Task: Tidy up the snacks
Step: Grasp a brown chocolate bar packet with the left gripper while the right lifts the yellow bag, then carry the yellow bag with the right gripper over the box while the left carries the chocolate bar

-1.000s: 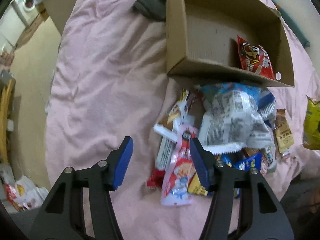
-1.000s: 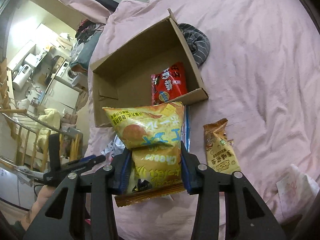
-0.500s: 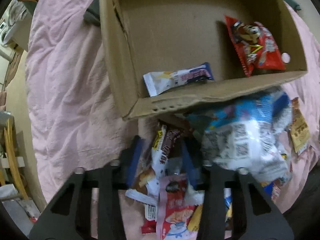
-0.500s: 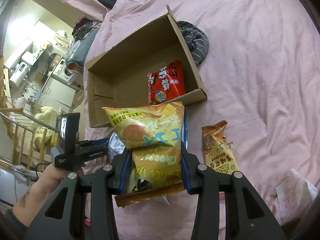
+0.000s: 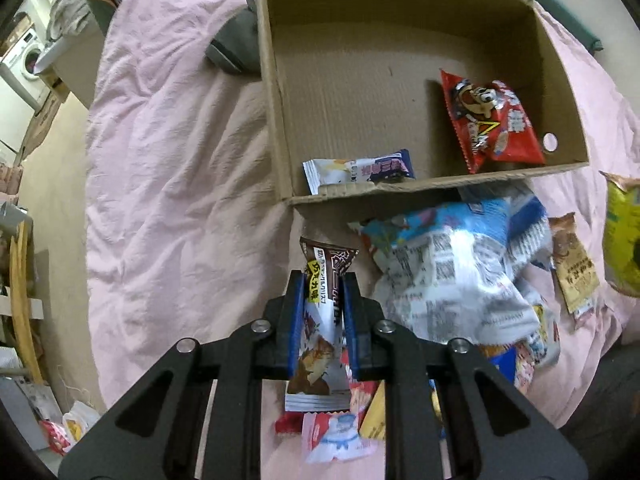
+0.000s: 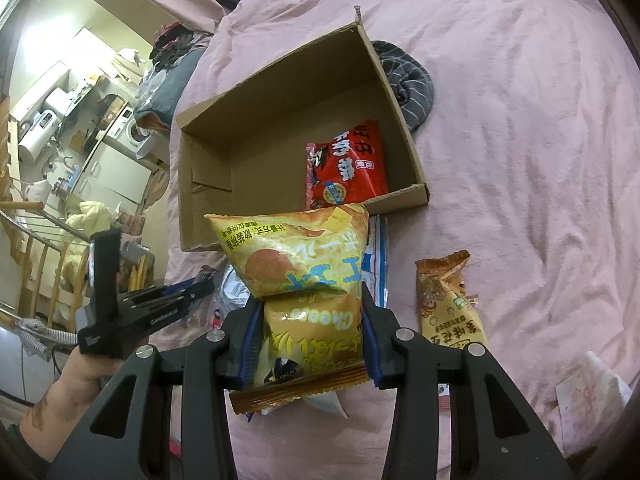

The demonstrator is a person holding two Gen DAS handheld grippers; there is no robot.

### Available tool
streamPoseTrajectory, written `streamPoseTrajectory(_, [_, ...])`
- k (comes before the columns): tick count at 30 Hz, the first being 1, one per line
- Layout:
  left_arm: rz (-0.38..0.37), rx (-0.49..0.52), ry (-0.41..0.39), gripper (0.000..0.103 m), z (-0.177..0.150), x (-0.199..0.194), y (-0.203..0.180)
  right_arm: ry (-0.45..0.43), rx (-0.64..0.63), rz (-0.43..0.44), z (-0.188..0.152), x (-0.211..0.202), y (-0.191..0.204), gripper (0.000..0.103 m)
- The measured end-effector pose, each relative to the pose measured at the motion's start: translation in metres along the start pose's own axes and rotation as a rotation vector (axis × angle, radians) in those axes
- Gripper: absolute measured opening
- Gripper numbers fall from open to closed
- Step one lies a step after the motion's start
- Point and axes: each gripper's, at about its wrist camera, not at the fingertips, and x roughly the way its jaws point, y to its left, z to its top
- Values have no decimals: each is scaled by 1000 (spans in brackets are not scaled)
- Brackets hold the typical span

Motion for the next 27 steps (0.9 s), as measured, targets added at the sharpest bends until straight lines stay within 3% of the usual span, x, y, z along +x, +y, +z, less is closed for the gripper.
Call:
streamPoseTrajectory(12, [0,-117,-136,15,-20,-65,13,-54,0,42,0,-19,7,44])
streamPoseTrajectory(27, [-32,-101,-286,15,29,-110,-1,-190,-31,51,38,-33,21,44])
